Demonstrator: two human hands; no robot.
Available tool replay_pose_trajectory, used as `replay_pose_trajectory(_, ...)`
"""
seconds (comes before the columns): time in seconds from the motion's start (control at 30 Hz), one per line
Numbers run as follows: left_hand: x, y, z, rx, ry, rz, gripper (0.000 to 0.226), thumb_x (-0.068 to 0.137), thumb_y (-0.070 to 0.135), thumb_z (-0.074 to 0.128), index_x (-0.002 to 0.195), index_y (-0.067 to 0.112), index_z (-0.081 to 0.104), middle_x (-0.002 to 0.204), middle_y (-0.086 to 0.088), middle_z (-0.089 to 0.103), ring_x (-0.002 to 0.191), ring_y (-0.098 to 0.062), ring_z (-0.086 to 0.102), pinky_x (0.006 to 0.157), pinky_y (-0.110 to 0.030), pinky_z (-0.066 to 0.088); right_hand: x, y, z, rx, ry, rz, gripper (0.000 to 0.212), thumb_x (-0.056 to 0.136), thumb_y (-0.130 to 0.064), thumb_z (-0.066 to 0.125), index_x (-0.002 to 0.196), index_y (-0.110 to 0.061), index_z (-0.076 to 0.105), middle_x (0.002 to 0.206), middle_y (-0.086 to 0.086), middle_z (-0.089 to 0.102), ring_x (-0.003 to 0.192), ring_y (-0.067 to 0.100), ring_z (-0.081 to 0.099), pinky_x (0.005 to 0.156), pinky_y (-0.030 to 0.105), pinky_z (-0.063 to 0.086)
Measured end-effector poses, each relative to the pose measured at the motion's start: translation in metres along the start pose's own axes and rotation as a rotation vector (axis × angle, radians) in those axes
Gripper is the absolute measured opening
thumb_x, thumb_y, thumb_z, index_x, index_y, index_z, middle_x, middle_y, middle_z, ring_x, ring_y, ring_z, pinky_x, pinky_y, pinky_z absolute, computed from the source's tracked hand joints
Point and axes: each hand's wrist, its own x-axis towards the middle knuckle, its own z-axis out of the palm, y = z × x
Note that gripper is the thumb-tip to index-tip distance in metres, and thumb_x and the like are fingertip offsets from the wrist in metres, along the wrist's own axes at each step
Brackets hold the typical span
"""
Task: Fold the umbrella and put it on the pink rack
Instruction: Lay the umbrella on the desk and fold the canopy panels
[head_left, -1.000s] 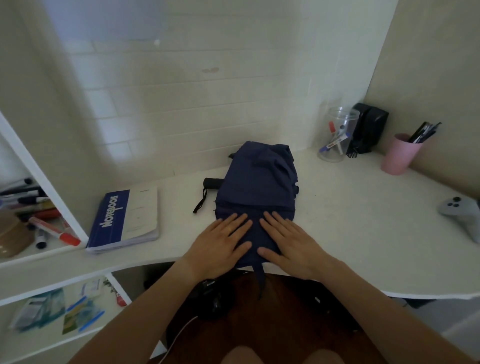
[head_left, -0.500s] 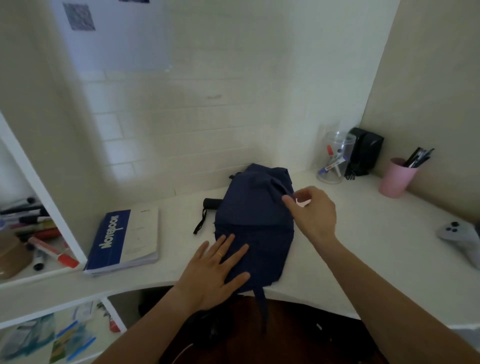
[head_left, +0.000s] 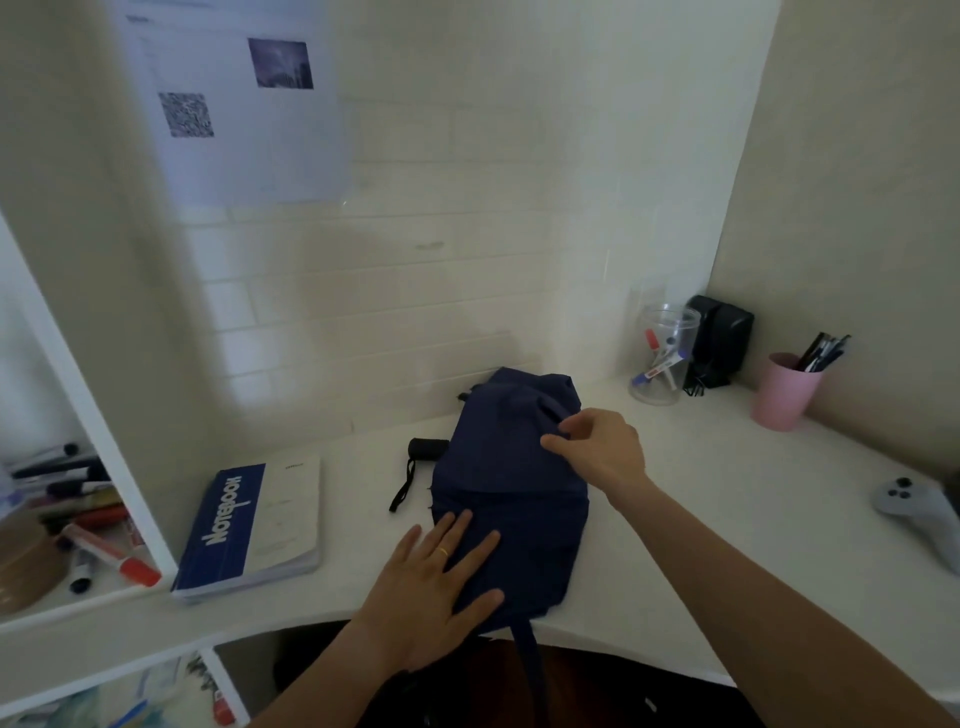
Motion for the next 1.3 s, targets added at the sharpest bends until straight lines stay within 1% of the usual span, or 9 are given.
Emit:
replay_pose_trajectory(0.2, 0.001, -0.002, -0.018, -0.051, 0.035, 0.042, 0.068, 0.097, 0.076, 0.022, 0.158, 0.046, 0.017, 0.170, 0.003, 0.007, 0.156, -0.017, 0.008, 0.123, -0.030, 0.000, 0.009, -0.005, 0.006, -0.025, 0.024, -0.087, 0.028, 0.082, -0.020, 0.077, 0.110, -0.019, 0.076, 0.106, 0.000, 0.077, 0.105, 0.022, 0.069, 0.096, 0.035, 0.053)
replay_pose_trajectory(0.3, 0.020, -0.006, -0.042, -0.142, 0.420, -0.014, 0.048, 0.098, 0.066, 0.038, 0.119, 0.033, 0.066, 0.122, 0.009, 0.060, 0.113, -0.010, 0.056, 0.100, -0.022, 0.039, 0.012, 0.000, 0.006, 0.050, 0.054, -0.085, 0.017, 0.083, -0.018, 0.076, 0.099, -0.021, 0.080, 0.099, -0.002, 0.077, 0.098, 0.019, 0.070, 0.095, 0.036, 0.055)
replay_pose_trajectory(0.4, 0.072, -0.017, -0.075, -0.486, 0.726, -0.283, 0.026, 0.096, 0.045, 0.059, 0.100, 0.021, 0.067, 0.098, 0.006, 0.064, 0.092, -0.013, 0.060, 0.083, -0.028, 0.050, 0.012, 0.004, 0.003, 0.113, 0.055, -0.110, 0.013, 0.081, -0.019, 0.079, 0.094, -0.021, 0.081, 0.085, -0.009, 0.071, 0.085, 0.009, 0.066, 0.089, 0.032, 0.055)
replay_pose_trajectory(0.53, 0.134, -0.019, -0.117, -1.147, 0.366, -0.520, 0.052, 0.092, 0.036, 0.073, 0.134, 0.010, 0.057, 0.131, 0.001, 0.063, 0.104, -0.012, 0.059, 0.078, -0.022, 0.052, 0.010, 0.006, -0.003, 0.196, 0.011, -0.132, 0.010, 0.079, -0.019, 0.083, 0.087, -0.021, 0.077, 0.084, -0.014, 0.068, 0.078, 0.001, 0.060, 0.081, 0.028, 0.052)
replay_pose_trajectory(0.63, 0.144, -0.019, -0.128, -1.321, 0.276, -0.467, 0.041, 0.089, 0.028, 0.077, 0.123, 0.009, 0.069, 0.118, -0.001, 0.072, 0.096, -0.010, 0.066, 0.055, -0.008, 0.048, 0.007, 0.008, -0.008, 0.232, -0.048, -0.141, 0.013, 0.077, -0.020, 0.084, 0.079, -0.025, 0.073, 0.077, -0.009, 0.066, 0.067, 0.010, 0.059, 0.069, 0.027, 0.049)
replay_pose_trajectory(0.73, 0.133, -0.022, -0.127, -1.423, 0.265, -0.398, 0.023, 0.089, 0.018, 0.074, 0.111, 0.010, 0.077, 0.106, -0.006, 0.078, 0.103, -0.024, 0.072, 0.077, -0.023, 0.056, 0.000, 0.015, -0.017, 0.351, -0.130, -0.121, 0.016, 0.077, -0.017, 0.085, 0.081, -0.022, 0.071, 0.077, -0.001, 0.069, 0.066, 0.021, 0.064, 0.065, 0.028, 0.051)
replay_pose_trajectory(0.87, 0.104, -0.025, -0.123, -1.612, 0.201, -0.226, 0.020, 0.094, 0.008, 0.057, 0.106, 0.004, 0.072, 0.106, -0.011, 0.073, 0.094, -0.024, 0.067, 0.083, -0.035, 0.050, -0.018, 0.025, -0.023, 0.662, -0.234, 0.031, 0.042, 0.077, -0.011, 0.084, 0.113, -0.013, 0.063, 0.116, 0.004, 0.069, 0.076, 0.023, 0.066, 0.061, 0.029, 0.050)
replay_pose_trajectory(1.0, 0.080, -0.018, -0.123, -1.631, 0.231, -0.223, 0.026, 0.096, 0.009, 0.047, 0.107, 0.007, 0.071, 0.101, -0.007, 0.074, 0.087, -0.021, 0.067, 0.070, -0.032, 0.049, -0.033, 0.025, -0.026, 0.703, -0.219, 0.134, 0.045, 0.081, -0.012, 0.079, 0.123, -0.012, 0.062, 0.116, 0.007, 0.071, 0.074, 0.015, 0.060, 0.059, 0.022, 0.042)
replay_pose_trajectory(1.3, 0.041, 0.007, -0.107, -1.436, 0.242, -0.297, 0.023, 0.089, 0.019, 0.075, 0.111, 0.010, 0.076, 0.108, -0.007, 0.079, 0.104, -0.027, 0.074, 0.091, -0.035, 0.057, -0.054, 0.021, -0.029, 0.658, -0.313, 0.272, 0.035, 0.085, -0.036, 0.076, 0.101, -0.005, 0.075, 0.087, 0.003, 0.070, 0.069, 0.017, 0.047, 0.055, 0.024, 0.037)
